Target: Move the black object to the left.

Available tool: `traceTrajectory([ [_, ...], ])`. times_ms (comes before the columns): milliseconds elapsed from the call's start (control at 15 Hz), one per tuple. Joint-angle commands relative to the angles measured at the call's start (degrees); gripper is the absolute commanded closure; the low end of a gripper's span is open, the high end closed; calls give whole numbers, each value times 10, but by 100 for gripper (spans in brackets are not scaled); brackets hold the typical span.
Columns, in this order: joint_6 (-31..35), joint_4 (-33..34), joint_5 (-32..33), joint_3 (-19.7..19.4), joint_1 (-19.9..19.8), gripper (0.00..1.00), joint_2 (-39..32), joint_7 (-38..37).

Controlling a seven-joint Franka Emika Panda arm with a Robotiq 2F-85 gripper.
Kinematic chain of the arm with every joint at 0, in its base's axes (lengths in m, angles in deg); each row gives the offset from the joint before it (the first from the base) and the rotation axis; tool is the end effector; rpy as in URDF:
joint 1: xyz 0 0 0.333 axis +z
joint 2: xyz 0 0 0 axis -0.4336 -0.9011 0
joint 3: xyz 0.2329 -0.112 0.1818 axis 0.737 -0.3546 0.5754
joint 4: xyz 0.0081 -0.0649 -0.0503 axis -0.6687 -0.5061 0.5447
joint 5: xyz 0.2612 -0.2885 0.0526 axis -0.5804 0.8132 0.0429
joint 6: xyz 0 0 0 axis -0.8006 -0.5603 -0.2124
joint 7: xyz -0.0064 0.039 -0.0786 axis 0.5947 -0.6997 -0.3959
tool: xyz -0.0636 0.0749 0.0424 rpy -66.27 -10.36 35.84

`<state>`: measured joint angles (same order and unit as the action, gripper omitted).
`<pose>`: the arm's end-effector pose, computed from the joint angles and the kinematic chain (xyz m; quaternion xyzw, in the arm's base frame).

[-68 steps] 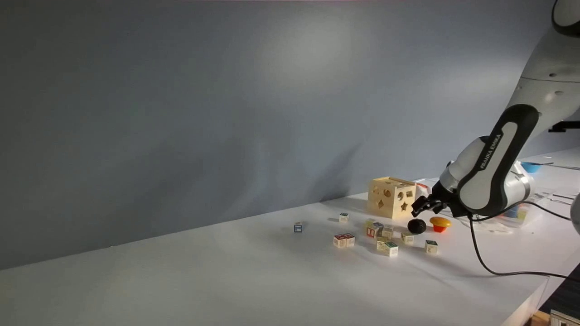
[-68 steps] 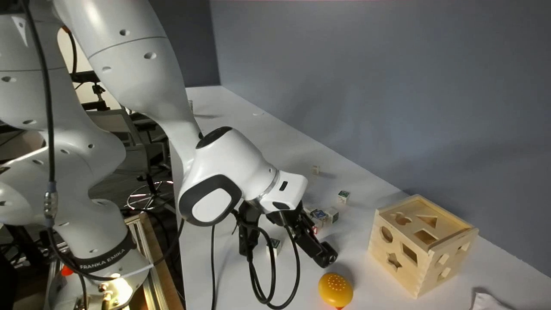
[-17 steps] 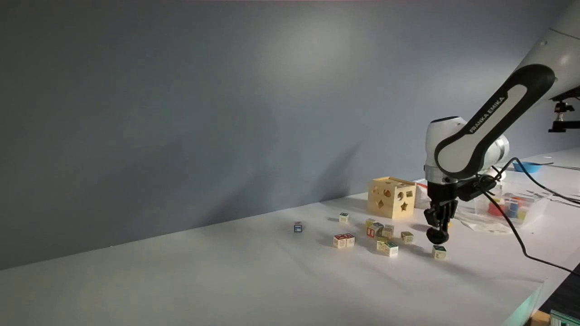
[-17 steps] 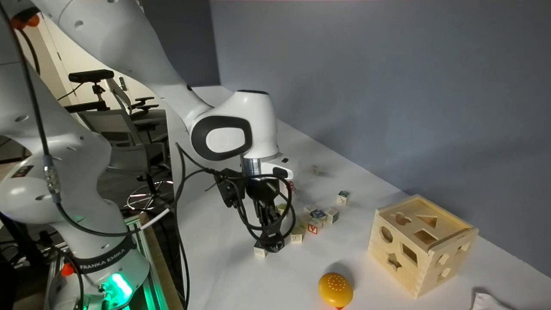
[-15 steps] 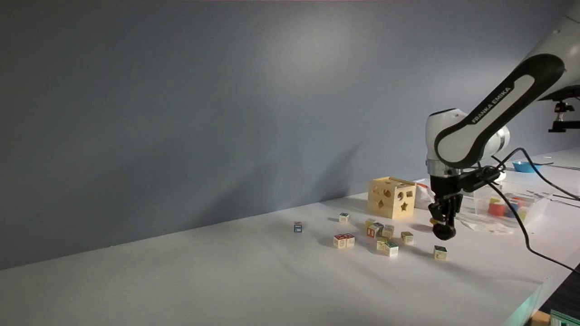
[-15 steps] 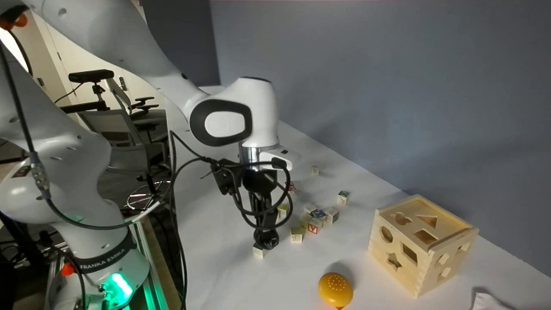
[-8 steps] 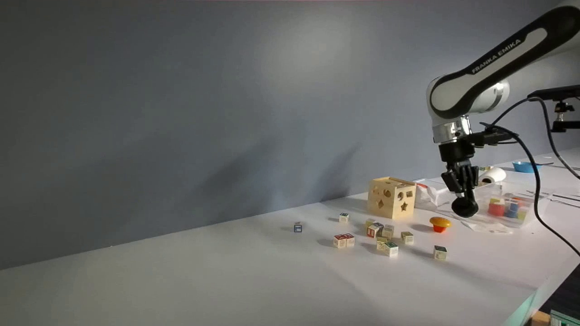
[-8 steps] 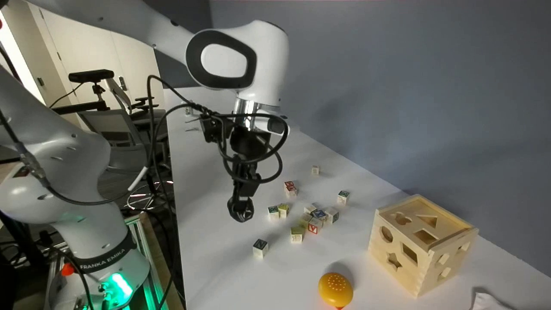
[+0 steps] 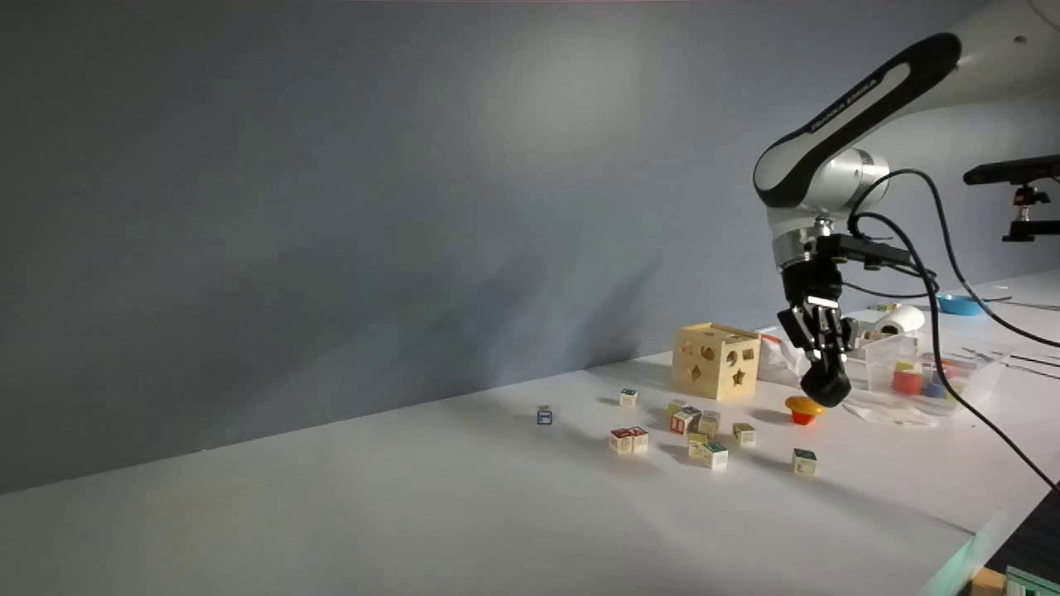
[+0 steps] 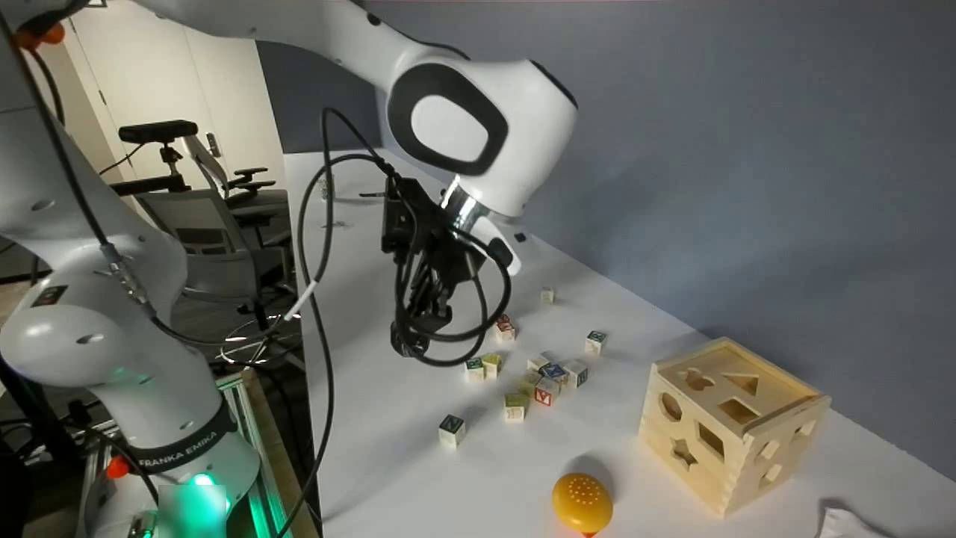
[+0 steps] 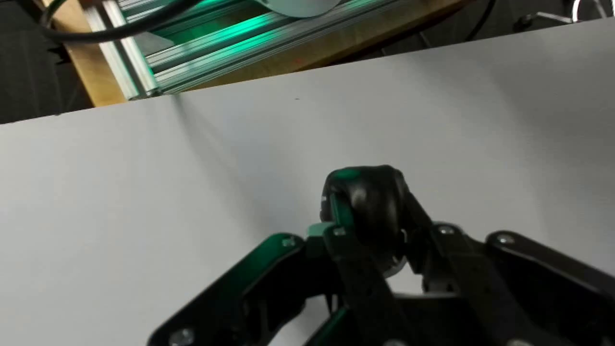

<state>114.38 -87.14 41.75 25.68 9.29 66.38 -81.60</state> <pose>0.3516 -0.2172 0.3874 -0.9407 0.2184 0.2205 0.1366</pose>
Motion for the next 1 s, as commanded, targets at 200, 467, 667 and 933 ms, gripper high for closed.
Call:
traceTrajectory([
  [200,-36,58,-143,-13,-6,93,-185,-10],
  [467,-72,88,-213,-16,-29,93,-256,-22],
  [667,-103,107,-264,-17,-49,93,-297,-43],
  [933,-139,122,-328,-23,-75,93,-341,-77],
])
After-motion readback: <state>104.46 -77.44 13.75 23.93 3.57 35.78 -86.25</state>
